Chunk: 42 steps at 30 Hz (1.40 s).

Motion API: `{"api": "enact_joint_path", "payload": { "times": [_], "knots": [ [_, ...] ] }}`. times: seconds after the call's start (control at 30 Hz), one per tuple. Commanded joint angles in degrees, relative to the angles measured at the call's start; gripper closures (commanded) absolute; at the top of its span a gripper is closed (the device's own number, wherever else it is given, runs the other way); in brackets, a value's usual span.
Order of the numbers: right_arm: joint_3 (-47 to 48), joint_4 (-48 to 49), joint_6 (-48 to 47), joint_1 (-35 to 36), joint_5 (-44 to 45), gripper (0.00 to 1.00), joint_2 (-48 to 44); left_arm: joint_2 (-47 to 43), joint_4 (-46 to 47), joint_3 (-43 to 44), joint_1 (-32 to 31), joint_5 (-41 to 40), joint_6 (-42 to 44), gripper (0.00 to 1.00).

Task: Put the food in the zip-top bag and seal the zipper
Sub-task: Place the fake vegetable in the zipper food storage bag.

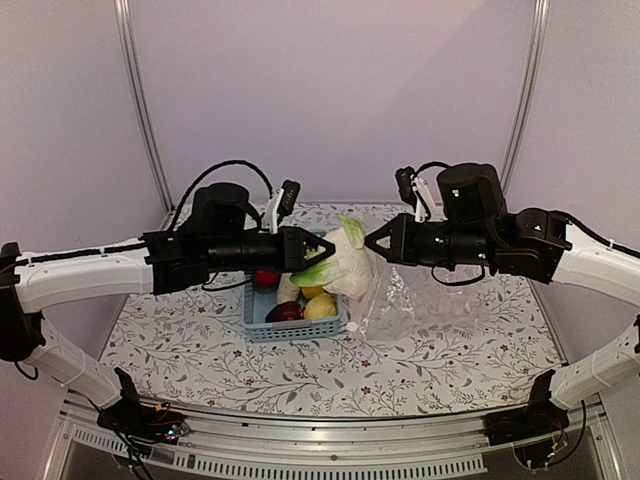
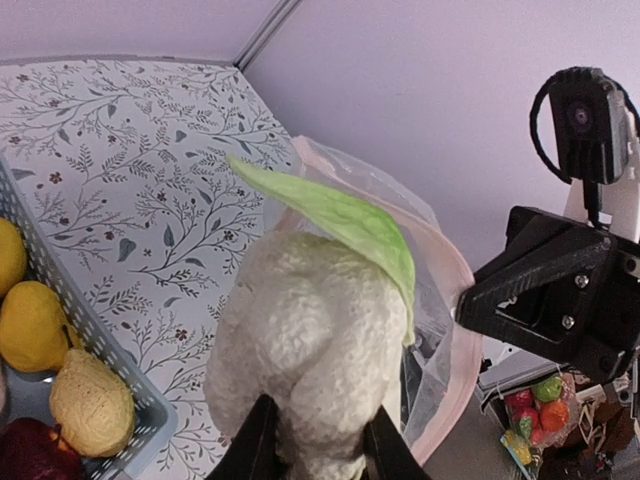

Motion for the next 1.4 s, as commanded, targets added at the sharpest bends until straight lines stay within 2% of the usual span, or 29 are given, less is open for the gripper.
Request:
{"api": "enact_joint_path", "payload": {
  "times": [0.0, 0.1, 0.27, 0.4, 0.53, 0.6, 0.73, 0.87, 1.07, 1.23, 1.37],
  "knots": [
    [-0.94, 2.58, 0.96, -0.2, -1.12, 1.0, 1.88, 2.97, -2.63, 4.36, -1.72, 1.8, 0.55, 0.83],
    [-0.78, 2.92, 1.17, -0.15, -0.51, 1.0, 2.59, 5.12, -2.98, 6.78, -2.49, 3.82, 0.94, 0.83],
    [-0.67, 2.57, 1.07, -0.25, 2.66, 1.0, 2.67, 7.82, -9.23, 10.57, -3.78, 3.72, 3.08, 0.84],
    [-0.93, 2.01, 0.84, -1.18, 3.31, 1.0, 1.99, 7.27, -8.49, 10.15, -4.02, 4.81, 4.06, 0.84],
    [-1.02, 2.36, -0.21, -1.94, 2.07, 1.0, 2.49, 7.99, -6.85, 10.71, -4.38, 11.27, 5.74, 0.84],
    [-1.02, 3.23, -0.38, -2.19, 0.53, 1.0, 3.15, 8.63, -6.88, 11.44, -4.89, 11.66, 6.5, 0.84],
    [-1.15, 6.62, 0.22, -2.15, -3.83, 1.0, 4.46, 10.48, -8.98, 12.77, -5.04, 7.09, 6.88, 0.84],
    [-1.94, 9.55, 1.62, -2.21, -8.81, 1.0, 5.34, 11.28, -10.36, 13.73, -5.04, -1.77, 5.82, 0.84],
    [-3.21, 10.84, 3.23, -2.22, -11.0, 1.0, 5.44, 10.25, -7.49, 11.93, -5.15, -15.1, 2.76, 0.83],
    [-4.05, 11.62, 4.23, -2.21, -11.53, 1.0, 5.12, 9.18, -0.06, 8.56, -5.21, -19.46, 0.68, 0.83],
    [-4.7, 12.46, 5.59, -2.17, -11.74, 1.0, 5.28, 9.74, 2.1, 8.84, -5.25, -20.25, 0.34, 0.81]
  ]
}}
